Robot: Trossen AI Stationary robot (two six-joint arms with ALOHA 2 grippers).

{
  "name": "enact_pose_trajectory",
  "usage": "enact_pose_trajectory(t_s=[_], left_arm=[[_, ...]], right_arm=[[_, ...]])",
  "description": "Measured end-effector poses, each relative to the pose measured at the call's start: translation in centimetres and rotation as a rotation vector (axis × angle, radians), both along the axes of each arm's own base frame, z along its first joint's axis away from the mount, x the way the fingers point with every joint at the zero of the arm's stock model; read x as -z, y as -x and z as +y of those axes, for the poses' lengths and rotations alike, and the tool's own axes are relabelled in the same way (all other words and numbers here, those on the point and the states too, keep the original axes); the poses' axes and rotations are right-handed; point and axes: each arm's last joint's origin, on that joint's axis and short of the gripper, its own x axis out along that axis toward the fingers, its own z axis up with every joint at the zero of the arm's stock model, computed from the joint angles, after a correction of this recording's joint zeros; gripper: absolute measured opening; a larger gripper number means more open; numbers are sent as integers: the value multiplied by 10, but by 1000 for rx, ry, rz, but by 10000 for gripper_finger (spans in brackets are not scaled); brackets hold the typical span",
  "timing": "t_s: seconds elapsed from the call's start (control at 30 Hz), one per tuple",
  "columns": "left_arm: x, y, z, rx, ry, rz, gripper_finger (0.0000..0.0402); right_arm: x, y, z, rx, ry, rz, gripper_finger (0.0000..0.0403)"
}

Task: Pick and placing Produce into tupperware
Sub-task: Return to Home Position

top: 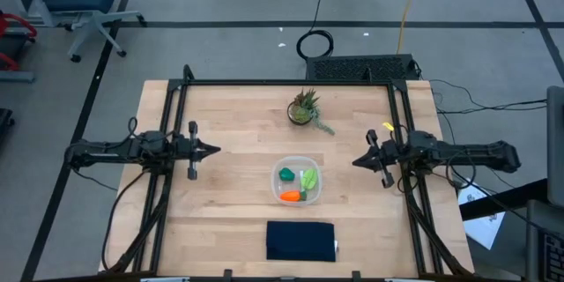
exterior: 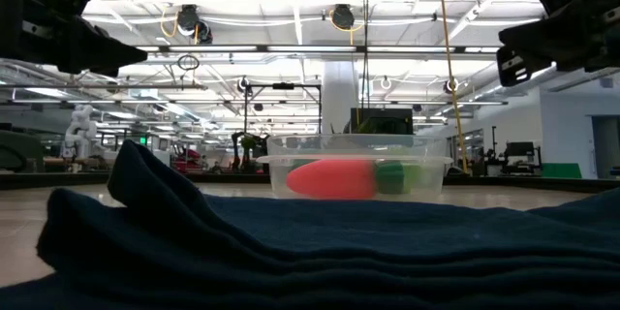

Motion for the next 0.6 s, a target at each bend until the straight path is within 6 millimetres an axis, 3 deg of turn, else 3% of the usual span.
enact_pose_trajectory(t_s=[0.6], left_arm=[[3,-3,-2,54,27,-6,0]], right_arm=[[2,2,0,8,-44,21,0]])
